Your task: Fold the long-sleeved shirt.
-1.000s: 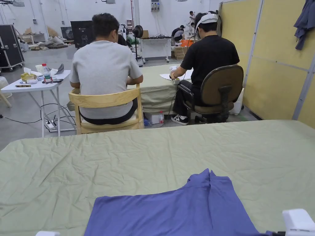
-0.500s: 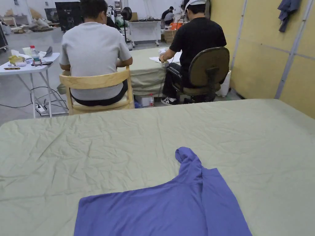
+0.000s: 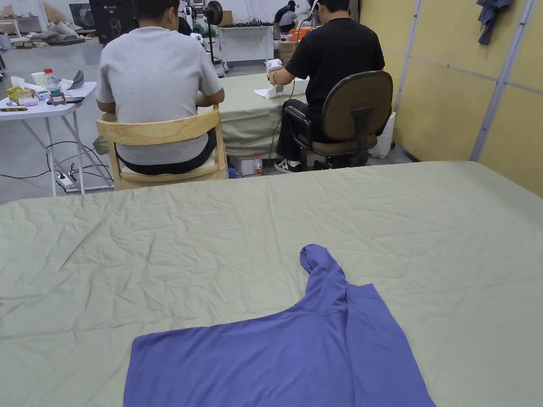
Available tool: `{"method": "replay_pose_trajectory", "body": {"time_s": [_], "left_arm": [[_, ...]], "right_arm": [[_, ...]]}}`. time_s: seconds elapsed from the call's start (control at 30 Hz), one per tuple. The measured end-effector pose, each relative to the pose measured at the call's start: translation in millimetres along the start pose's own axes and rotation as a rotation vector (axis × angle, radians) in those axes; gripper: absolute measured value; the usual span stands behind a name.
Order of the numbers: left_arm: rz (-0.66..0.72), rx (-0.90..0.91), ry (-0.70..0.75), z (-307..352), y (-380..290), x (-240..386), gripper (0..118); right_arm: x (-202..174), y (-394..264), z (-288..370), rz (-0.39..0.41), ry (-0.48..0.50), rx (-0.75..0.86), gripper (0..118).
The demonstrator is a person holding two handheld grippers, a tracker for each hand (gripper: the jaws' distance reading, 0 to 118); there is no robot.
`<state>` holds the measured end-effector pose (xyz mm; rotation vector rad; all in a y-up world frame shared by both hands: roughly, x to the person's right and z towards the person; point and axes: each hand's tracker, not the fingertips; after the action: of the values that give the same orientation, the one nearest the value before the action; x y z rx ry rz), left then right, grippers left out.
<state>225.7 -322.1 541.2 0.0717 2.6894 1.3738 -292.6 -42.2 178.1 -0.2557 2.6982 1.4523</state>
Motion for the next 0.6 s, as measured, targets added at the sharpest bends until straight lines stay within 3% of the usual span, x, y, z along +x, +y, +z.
{"method": "replay_pose_trajectory", "body": {"time_s": [0.07, 0.1, 0.17, 0.2, 0.27, 0.37, 0.4, 0.47, 0.5, 0.53, 0.57, 0.6], "left_arm": [[0.035, -0.002, -0.009, 2, 5, 7, 108], [0.06, -0.005, -0.021, 3, 7, 12, 97], [0.074, -0.011, -0.107, 9, 9, 52, 0], [0.057, 0.019, -0.12, 14, 26, 65, 2], [0.038, 0.076, -0.019, 20, 51, 26, 0], [0.018, 0.08, -0.048, 20, 61, 46, 0], [0.02, 0.091, -0.05, 24, 72, 47, 0], [0.012, 0.102, -0.05, 25, 85, 48, 0], [0.009, 0.113, -0.047, 26, 93, 47, 0], [0.011, 0.123, -0.05, 27, 104, 49, 0], [0.013, 0.128, -0.054, 26, 110, 50, 0], [0.019, 0.132, -0.061, 24, 117, 51, 0]], "right_arm": [[-3, 1, 0, -0.048, 0.041, 0.003, 110], [-3, 6, 0, -0.05, 0.03, -0.01, 93], [-10, 9, 0, -0.047, 0.035, -0.033, 4], [-16, 11, -1, -0.027, 0.026, -0.026, 3], [-24, 17, -3, 0.026, -0.053, 0.034, 3], [-38, 45, -13, 0.0, 0.065, 0.082, 3], [-42, 65, -18, -0.018, 0.093, 0.102, 4], [-58, 114, -23, 0.006, 0.124, 0.166, 21], [-66, 144, -30, 0.03, 0.139, 0.208, 42], [-76, 175, -41, 0.064, 0.121, 0.252, 84], [-88, 203, -51, 0.094, 0.107, 0.283, 117], [-98, 233, -67, 0.115, 0.093, 0.314, 118]]}}
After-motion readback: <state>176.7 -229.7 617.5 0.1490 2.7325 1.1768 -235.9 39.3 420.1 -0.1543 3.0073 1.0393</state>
